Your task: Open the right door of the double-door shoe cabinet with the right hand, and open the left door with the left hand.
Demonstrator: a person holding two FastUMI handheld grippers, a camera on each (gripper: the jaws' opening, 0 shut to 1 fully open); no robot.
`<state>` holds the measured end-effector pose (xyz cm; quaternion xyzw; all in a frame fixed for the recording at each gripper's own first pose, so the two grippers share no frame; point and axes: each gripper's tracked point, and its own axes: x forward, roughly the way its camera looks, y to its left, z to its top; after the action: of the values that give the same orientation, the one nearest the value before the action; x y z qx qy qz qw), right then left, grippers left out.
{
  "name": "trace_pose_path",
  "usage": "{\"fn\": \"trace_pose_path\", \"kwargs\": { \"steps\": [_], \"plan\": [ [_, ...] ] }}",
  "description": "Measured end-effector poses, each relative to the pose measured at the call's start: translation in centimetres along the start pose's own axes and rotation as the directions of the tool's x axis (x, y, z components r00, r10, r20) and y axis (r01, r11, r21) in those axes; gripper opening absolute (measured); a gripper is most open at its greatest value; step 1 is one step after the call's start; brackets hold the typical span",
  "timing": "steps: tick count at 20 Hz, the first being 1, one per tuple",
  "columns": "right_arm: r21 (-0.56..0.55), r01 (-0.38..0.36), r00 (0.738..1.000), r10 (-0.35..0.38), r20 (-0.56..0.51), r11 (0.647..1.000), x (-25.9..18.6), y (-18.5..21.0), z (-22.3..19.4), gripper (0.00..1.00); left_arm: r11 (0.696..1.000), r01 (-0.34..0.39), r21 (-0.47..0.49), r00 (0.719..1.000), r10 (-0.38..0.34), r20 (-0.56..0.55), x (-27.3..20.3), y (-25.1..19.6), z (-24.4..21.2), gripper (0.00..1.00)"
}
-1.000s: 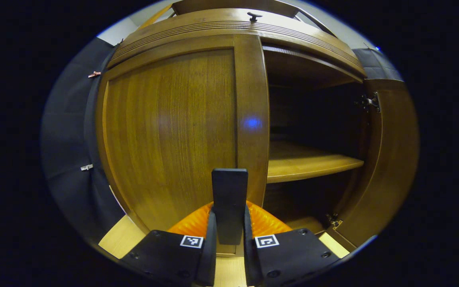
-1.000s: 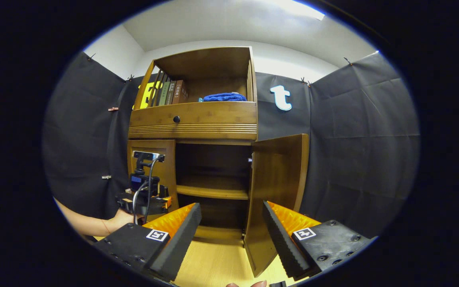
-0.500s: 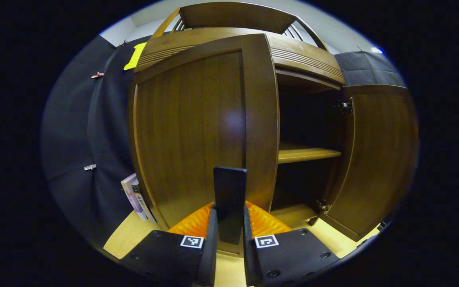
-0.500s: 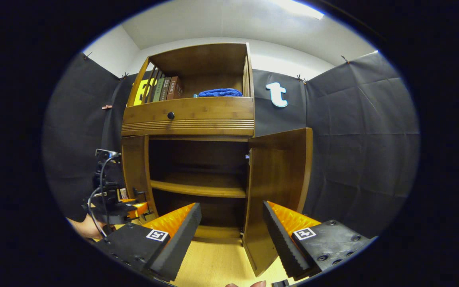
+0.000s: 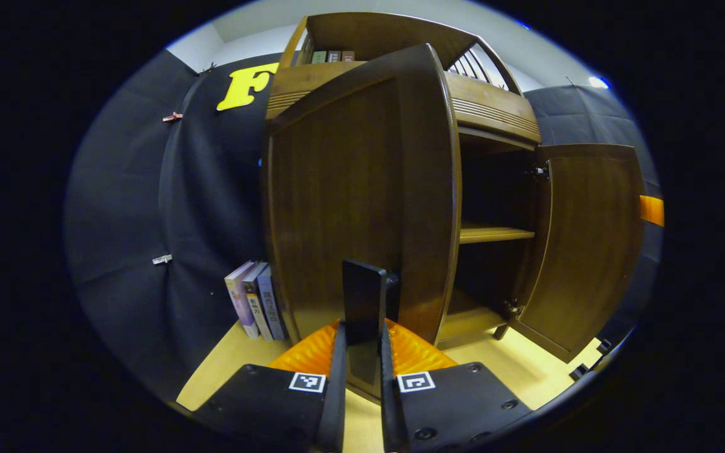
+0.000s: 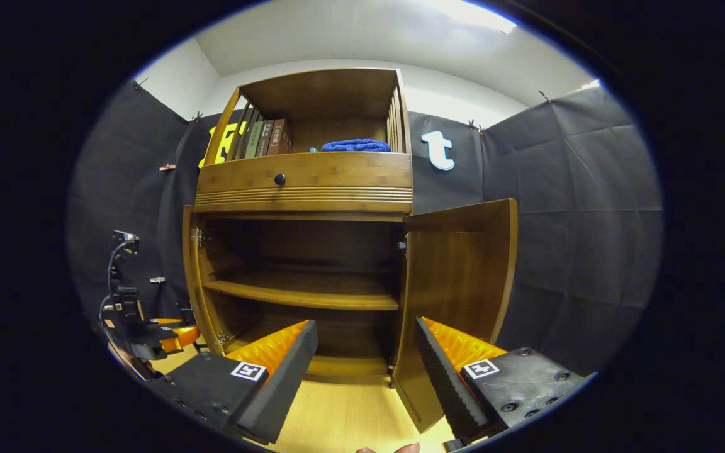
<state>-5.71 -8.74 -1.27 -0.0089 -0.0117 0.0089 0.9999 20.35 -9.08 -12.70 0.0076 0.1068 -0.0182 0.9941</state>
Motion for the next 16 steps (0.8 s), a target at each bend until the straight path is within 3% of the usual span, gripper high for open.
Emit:
{"fn": "trace_pose_path", "kwargs": {
  "steps": [9, 16],
  "plan": [
    [-0.003, -0.04, 0.999, 0.04, -0.006, 0.999, -0.1, 3.6, -0.3, 0.98, 0.997, -0.013, -0.07, 1.0, 0.015, 0.028, -0.2, 0.4, 0.7, 0.17],
    [-0.009, -0.067, 0.998, 0.067, -0.012, 0.998, 0.1, 5.0, -0.5, 0.98, 0.996, 0.053, -0.072, 0.997, -0.049, 0.051, -0.6, 0.6, 0.8, 0.13]
  ]
}}
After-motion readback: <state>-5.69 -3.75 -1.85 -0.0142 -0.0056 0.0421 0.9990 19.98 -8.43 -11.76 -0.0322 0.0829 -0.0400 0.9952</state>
